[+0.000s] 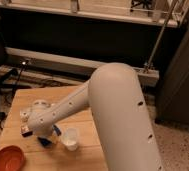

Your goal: Place the white sponge in the ceramic cup

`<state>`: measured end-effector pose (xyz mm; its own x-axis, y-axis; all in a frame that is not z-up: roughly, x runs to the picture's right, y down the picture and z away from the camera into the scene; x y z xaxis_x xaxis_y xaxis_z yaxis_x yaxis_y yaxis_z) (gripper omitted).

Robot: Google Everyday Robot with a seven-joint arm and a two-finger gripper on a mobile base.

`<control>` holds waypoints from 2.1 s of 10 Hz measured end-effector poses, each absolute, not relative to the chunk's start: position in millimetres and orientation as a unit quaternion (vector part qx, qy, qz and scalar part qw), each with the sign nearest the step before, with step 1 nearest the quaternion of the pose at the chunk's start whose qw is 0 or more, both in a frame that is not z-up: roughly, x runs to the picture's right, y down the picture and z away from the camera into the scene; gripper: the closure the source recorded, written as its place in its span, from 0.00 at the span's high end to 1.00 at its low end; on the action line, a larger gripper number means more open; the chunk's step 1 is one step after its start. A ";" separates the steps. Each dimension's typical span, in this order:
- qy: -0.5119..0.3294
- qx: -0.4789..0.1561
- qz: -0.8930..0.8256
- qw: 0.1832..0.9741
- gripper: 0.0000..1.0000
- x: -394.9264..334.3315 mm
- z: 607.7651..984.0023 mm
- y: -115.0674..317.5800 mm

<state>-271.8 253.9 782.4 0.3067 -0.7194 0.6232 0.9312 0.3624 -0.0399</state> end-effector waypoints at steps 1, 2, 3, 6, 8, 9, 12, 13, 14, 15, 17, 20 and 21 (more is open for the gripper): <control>-0.263 -0.203 -0.528 0.782 0.49 -272.2 782.8 252.7; -0.265 -0.206 -0.530 0.778 0.37 -272.8 783.4 252.0; -0.268 -0.210 -0.534 0.775 0.27 -274.2 783.8 252.1; -0.275 -0.222 -0.540 0.764 0.08 -278.0 785.7 255.2; -0.281 -0.227 -0.543 0.758 0.17 -280.6 787.1 256.0; -0.285 -0.228 -0.544 0.755 0.30 -283.5 787.9 255.7; -0.289 -0.232 -0.547 0.751 0.60 -285.7 790.4 255.8; -0.290 -0.232 -0.548 0.750 0.70 -286.0 791.2 255.9; -0.290 -0.233 -0.548 0.749 0.77 -286.1 791.8 256.1; -0.290 -0.232 -0.549 0.749 0.80 -286.6 791.8 255.8; -0.290 -0.231 -0.550 0.748 0.80 -287.3 791.3 255.2; -0.292 -0.229 -0.550 0.748 0.80 -288.9 788.6 255.9; -0.291 -0.229 -0.548 0.750 0.80 -287.7 788.0 255.1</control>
<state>-287.7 255.1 788.0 0.2303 -0.6881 0.6881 0.9551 0.2953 -0.0244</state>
